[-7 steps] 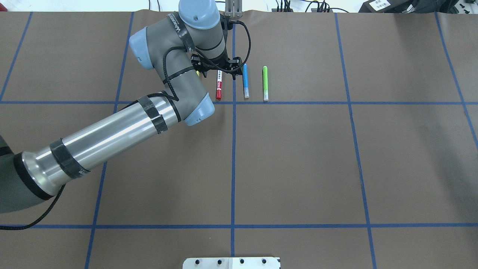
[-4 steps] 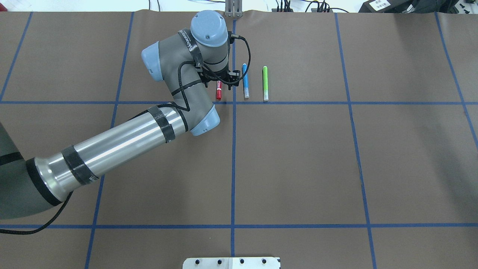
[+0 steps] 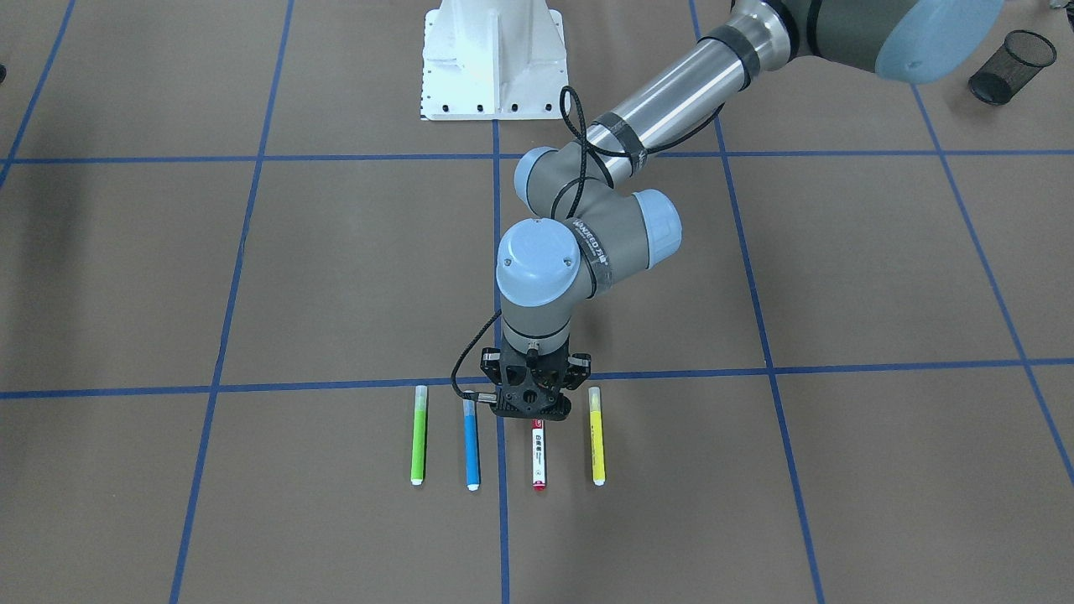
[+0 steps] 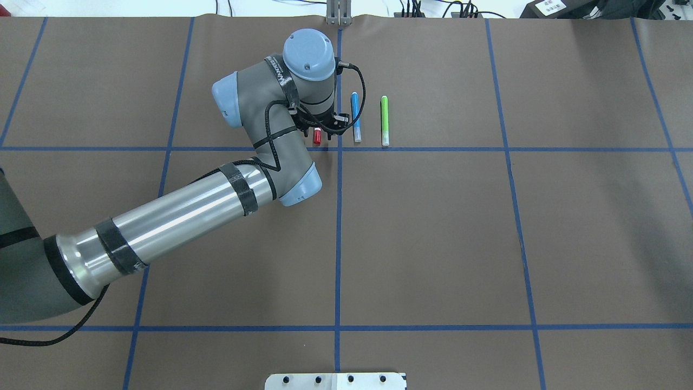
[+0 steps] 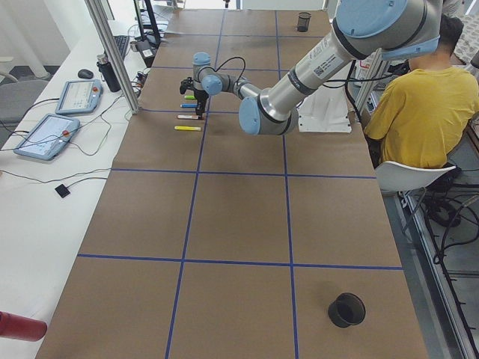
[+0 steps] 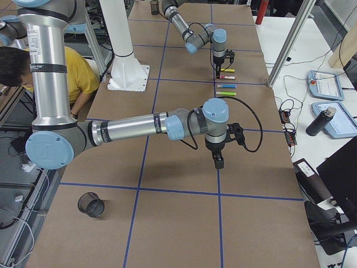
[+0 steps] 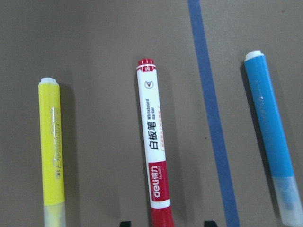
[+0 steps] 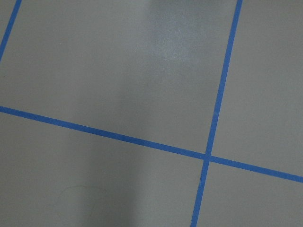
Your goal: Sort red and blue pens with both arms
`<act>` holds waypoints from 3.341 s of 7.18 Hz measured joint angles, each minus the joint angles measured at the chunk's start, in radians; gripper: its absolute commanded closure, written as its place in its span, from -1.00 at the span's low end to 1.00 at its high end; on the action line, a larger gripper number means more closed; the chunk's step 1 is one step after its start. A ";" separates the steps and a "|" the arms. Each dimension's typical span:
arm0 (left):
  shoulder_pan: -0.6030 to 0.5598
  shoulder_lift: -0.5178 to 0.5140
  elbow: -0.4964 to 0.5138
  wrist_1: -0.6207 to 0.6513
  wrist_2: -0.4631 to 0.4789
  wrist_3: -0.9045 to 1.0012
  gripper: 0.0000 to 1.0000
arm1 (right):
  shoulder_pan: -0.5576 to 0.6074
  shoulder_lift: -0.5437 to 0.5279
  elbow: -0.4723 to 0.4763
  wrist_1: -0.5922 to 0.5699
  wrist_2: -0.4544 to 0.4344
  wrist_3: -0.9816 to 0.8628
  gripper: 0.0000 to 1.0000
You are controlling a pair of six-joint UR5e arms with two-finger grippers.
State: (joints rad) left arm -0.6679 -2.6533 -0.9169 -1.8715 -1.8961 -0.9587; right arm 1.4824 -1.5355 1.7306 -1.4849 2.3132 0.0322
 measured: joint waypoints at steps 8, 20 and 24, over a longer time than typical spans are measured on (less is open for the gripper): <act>0.001 0.002 0.011 0.000 0.000 0.000 0.18 | -0.005 0.000 0.001 0.000 0.000 0.000 -1.00; 0.001 0.010 -0.015 0.002 0.000 0.008 1.00 | -0.012 0.023 -0.013 0.000 0.000 0.000 -1.00; -0.034 0.033 -0.191 0.034 0.002 0.051 1.00 | -0.013 0.027 -0.018 0.000 0.000 0.000 -1.00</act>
State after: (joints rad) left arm -0.7024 -2.6200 -1.1083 -1.8375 -1.8945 -0.9074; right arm 1.4696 -1.5083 1.7127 -1.4849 2.3132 0.0322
